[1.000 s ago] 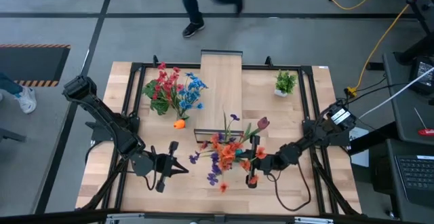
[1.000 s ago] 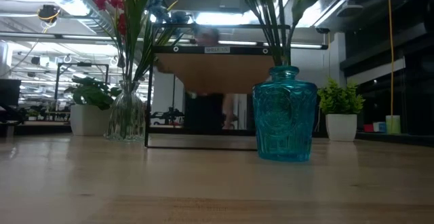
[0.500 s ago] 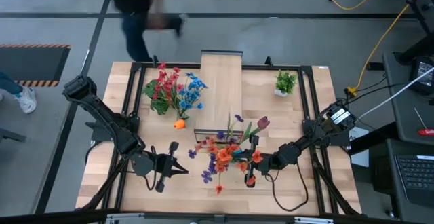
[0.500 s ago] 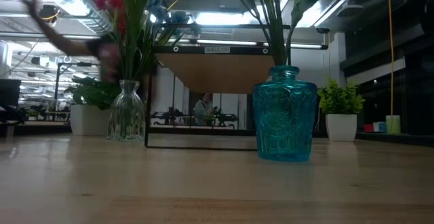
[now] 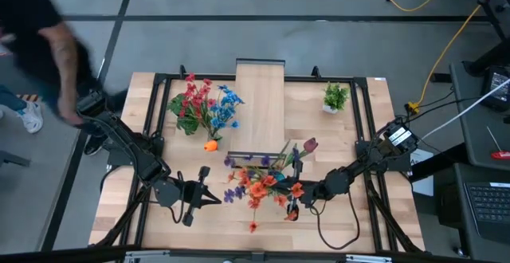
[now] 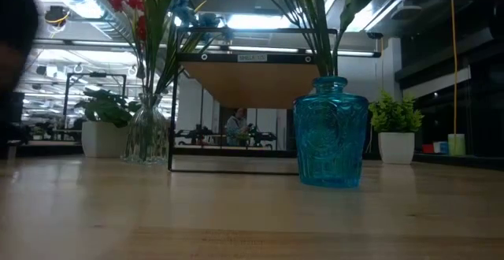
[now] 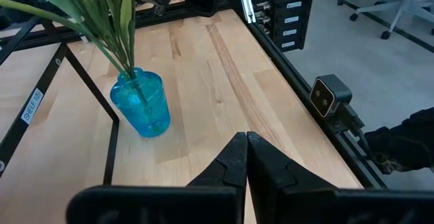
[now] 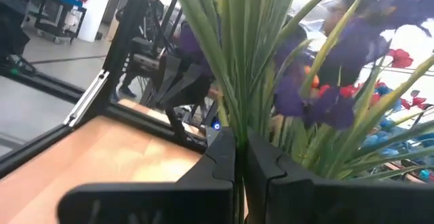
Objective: Pick and place flowers into a vace then onto a shelf
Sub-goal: Put the orange flowers into the blue vase
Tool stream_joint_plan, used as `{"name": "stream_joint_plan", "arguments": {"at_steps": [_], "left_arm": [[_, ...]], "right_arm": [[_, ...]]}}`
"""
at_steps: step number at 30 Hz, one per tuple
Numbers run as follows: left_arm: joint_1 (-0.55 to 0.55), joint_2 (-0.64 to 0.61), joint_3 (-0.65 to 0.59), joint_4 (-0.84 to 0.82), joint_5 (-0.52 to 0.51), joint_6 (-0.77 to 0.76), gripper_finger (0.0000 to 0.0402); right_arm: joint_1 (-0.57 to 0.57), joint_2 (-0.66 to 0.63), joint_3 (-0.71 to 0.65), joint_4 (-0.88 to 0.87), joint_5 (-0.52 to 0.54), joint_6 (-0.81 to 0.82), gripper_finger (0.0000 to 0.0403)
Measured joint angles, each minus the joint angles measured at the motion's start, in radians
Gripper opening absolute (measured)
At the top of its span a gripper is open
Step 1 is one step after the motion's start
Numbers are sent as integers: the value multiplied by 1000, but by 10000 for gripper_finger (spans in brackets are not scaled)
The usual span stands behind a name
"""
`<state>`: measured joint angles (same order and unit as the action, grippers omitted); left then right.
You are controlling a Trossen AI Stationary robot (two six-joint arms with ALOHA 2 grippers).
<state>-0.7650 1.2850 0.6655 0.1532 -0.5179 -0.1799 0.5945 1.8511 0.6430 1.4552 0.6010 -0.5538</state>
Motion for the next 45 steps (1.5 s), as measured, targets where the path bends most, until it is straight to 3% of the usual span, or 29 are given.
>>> {"name": "stream_joint_plan", "arguments": {"at_steps": [5,12,26,35,42,45], "left_arm": [[0,0,0,0,0,0,4],[0,0,0,0,0,0,2],[0,0,0,0,2,0,2],[0,0,0,0,67,0,3],[0,0,0,0,67,0,4],[0,0,0,1,67,0,7]], "right_arm": [[0,0,0,-53,15,59,5],[2,0,0,-54,146,81,27],[12,0,0,-54,155,160,43],[67,-1,0,-37,270,156,46],[71,-2,0,-30,274,156,96],[71,-2,0,-30,352,156,124]]}}
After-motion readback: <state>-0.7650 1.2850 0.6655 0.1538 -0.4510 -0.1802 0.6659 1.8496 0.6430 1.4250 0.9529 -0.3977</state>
